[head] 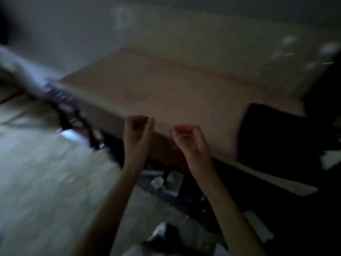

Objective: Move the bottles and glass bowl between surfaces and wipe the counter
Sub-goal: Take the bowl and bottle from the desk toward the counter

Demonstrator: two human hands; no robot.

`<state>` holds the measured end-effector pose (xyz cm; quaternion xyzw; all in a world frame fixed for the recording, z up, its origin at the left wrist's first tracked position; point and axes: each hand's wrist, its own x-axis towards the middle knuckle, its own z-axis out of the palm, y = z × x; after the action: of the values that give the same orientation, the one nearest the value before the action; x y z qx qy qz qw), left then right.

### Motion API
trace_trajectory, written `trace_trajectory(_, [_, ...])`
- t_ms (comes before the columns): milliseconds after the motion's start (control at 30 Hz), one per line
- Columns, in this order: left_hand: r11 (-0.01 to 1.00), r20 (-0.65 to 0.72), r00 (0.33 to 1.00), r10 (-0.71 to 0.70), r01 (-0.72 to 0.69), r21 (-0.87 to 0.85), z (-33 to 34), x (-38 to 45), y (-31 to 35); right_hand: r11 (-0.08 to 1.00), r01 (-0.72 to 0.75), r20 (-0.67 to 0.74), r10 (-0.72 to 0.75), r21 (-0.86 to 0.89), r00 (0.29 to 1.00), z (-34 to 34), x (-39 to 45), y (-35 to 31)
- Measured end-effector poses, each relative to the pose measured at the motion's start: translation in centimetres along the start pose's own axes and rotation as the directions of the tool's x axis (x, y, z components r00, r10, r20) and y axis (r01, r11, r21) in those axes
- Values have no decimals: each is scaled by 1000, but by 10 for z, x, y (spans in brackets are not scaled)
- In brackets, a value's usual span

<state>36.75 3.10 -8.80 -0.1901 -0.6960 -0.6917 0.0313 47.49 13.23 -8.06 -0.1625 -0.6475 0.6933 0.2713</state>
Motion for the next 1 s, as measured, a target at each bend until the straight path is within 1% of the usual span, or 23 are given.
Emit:
trace_trajectory(33, [996, -54, 997, -50, 53, 66, -29, -22, -20, 996, -90, 111, 87, 21, 990, 17, -19, 25])
trace_trajectory(67, [981, -73, 989, -130, 139, 134, -56, -46, -43, 980, -201, 213, 196, 2, 957, 31, -38, 51])
trace_trajectory(100, [948, -85, 964, -252, 264, 180, -81, -70, -72, 949, -310, 294, 313, -57, 903, 40, -57, 82])
trace_trajectory(133, [887, -95, 909, -406, 417, 196, -107, -95, -100, 901, -413, 355, 433, -134, 829, 46, -74, 115])
trace_trajectory(167, [796, -103, 818, -565, 574, 193, -132, -121, -125, 830, -512, 383, 556, -219, 738, 46, -91, 150])
trace_trajectory(200, [673, -120, 693, -711, 719, 172, -157, -147, -146, 745, -590, 376, 667, -311, 644, 42, -105, 183])
trace_trajectory(233, [533, -149, 549, -822, 835, 135, -181, -176, -163, 654, -642, 332, 757, -401, 563, 34, -120, 214])
trace_trajectory(267, [414, -183, 425, -887, 905, 95, -203, -206, -177, 563, -673, 269, 824, -480, 498, 23, -133, 242])
trace_trajectory(300, [328, -226, 331, -916, 943, 49, -222, -233, -187, 480, -692, 199, 871, -539, 448, 9, -142, 269])
trace_trajectory(367, [205, -325, 180, -929, 978, -45, -259, -282, -204, 332, -695, 84, 927, -638, 366, -10, -154, 313])
trace_trajectory(433, [104, -386, 52, -921, 988, -114, -283, -320, -214, 228, -610, 57, 956, -759, 287, -9, -161, 338])
trace_trajectory(467, [55, -406, -12, -914, 986, -154, -293, -338, -219, 213, -570, 58, 959, -794, 277, 5, -161, 339])
trace_trajectory(500, [14, -417, -72, -906, 980, -199, -301, -352, -221, 228, -538, 83, 956, -812, 280, 27, -159, 339])
trace_trajectory(600, [-66, -421, -217, -881, 936, -345, -322, -374, -231, 317, -412, 210, 935, -854, 285, 114, -142, 328])
trace_trajectory(700, [-103, -389, -312, -867, 875, -472, -355, -378, -250, 424, -296, 340, 893, -856, 295, 205, -123, 342])
trace_trajectory(733, [-114, -376, -332, -865, 860, -497, -364, -370, -255, 436, -264, 356, 884, -860, 303, 225, -115, 345])
trace_trajectory(767, [-107, -373, -329, -868, 856, -506, -371, -362, -258, 441, -241, 365, 881, -865, 301, 237, -110, 343])
trace_trajectory(800, [-107, -368, -322, -872, 860, -499, -385, -350, -265, 432, -221, 367, 886, -874, 282, 253, -102, 348])
trace_trajectory(867, [-106, -363, -306, -880, 872, -478, -431, -316, -286, 367, -201, 314, 915, -908, 252, 280, -87, 367])
trace_trajectory(933, [-84, -395, -304, -867, 871, -485, -479, -273, -301, 300, -214, 238, 932, -929, 275, 299, -72, 379])
trace_trajectory(967, [-45, -420, -279, -864, 873, -486, -503, -249, -307, 272, -242, 198, 936, -931, 291, 308, -61, 383])
trace_trajectory(1000, [-12, -430, -239, -871, 884, -468, -527, -223, -312, 243, -277, 152, 937, -930, 313, 318, -48, 387])
